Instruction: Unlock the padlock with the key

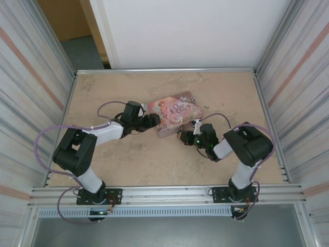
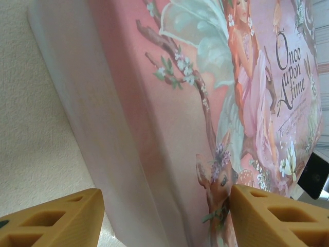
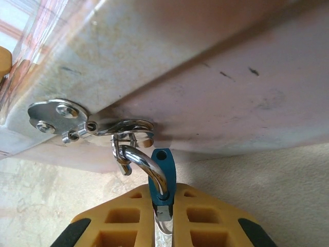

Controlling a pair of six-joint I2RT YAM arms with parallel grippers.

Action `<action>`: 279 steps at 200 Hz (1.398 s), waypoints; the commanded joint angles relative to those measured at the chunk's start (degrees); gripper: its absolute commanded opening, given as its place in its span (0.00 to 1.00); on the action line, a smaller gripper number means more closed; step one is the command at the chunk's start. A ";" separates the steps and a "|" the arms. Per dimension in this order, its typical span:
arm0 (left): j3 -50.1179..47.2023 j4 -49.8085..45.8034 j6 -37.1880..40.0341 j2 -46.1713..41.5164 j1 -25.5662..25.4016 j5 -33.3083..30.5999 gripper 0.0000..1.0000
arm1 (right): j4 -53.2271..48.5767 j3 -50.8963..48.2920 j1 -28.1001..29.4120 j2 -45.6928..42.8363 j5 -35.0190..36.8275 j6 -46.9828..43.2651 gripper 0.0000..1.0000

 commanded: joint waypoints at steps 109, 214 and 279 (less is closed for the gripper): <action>-4.99 -8.91 2.81 1.29 -2.79 -7.01 0.65 | -24.05 4.69 -0.69 -7.41 10.56 12.46 0.02; -4.59 -10.49 2.85 2.00 -3.52 -8.31 0.65 | -36.92 10.76 -1.69 -10.89 12.64 15.40 0.00; -3.50 -12.91 3.17 3.21 -4.71 -9.70 0.65 | -43.50 15.37 -3.47 -11.81 12.58 17.50 0.00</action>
